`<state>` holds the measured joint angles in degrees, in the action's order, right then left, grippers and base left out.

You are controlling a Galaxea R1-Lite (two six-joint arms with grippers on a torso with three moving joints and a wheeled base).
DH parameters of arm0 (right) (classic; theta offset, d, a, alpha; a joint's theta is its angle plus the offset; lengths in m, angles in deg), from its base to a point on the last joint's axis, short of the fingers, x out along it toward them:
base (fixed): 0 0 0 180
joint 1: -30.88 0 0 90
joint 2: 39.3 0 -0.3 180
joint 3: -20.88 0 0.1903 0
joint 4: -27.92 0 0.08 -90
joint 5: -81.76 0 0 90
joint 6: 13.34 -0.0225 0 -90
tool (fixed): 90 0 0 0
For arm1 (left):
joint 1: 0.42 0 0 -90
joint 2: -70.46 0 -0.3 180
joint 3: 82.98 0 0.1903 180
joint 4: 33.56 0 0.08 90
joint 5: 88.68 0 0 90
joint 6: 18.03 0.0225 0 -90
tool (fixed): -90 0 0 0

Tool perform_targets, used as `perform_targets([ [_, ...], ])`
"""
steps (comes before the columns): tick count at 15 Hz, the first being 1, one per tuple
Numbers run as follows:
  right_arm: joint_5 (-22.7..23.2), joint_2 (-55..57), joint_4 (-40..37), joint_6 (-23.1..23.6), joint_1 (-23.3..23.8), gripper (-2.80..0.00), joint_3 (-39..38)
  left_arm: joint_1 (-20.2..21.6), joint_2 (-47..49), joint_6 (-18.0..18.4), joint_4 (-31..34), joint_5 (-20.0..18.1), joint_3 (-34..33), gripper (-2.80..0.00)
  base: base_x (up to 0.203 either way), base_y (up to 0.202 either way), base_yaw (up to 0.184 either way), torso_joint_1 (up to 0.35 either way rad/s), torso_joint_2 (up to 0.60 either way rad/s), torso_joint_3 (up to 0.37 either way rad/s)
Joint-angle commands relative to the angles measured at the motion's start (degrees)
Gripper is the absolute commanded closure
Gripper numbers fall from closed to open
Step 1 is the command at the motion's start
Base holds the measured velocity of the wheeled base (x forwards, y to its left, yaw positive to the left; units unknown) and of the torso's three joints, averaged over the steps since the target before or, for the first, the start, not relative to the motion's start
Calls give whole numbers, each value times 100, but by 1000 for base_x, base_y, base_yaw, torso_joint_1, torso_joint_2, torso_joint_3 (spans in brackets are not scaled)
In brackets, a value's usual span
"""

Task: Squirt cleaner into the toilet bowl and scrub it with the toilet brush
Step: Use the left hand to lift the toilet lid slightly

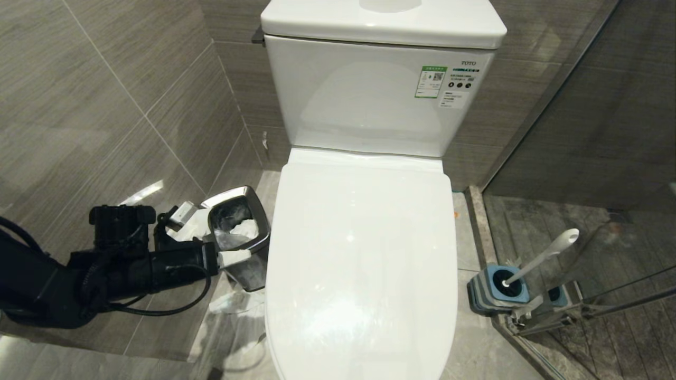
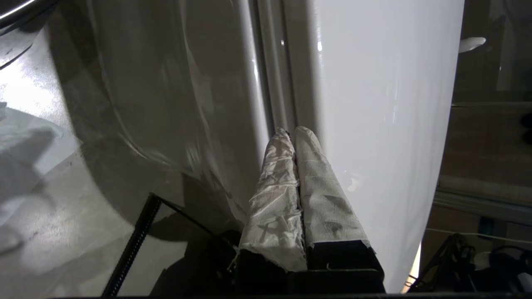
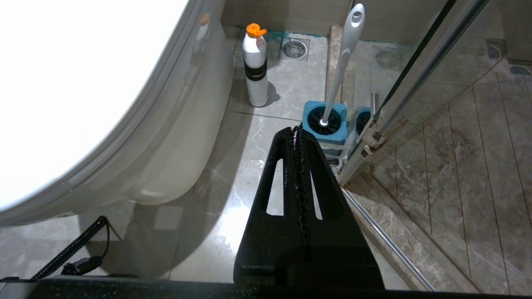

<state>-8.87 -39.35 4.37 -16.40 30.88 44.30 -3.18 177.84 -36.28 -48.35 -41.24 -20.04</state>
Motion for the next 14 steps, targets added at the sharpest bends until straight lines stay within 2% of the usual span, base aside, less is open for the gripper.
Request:
perform_targets([
  [1,2,5,1,-2,0,0,4,55,655,-105,-1365,-320,-436,0,0,0,0,0,0,0],
  [2,2,5,1,-2,0,0,-4,105,746,-310,-1940,-671,-656,0,0,0,0,0,0,0],
  [3,2,5,1,-2,0,0,-1,147,748,-845,-2283,-893,-807,0,0,0,0,0,0,0],
  [4,2,5,1,-2,0,0,-5,183,690,-1351,-2497,-983,-882,0,0,0,0,0,0,0],
  [5,2,5,1,-2,0,0,-5,255,598,-1706,-2636,-1038,-934,0,0,0,0,0,0,0],
  [7,2,5,1,-2,0,0,-4,326,421,-1798,-2767,-1123,-1088,0,0,0,0,0,0,0],
  [9,2,5,1,-2,0,0,4,345,323,-1804,-2796,-1368,-1385,0,0,0,0,0,0,0],
  [12,2,5,1,-2,0,0,-1,789,392,-1736,-3296,-2264,-1913,0,0,0,0,0,0,0],
  [14,2,5,1,-2,0,0,-4,1014,489,-1629,-3848,-2547,-2148,0,0,0,0,0,0,0],
])
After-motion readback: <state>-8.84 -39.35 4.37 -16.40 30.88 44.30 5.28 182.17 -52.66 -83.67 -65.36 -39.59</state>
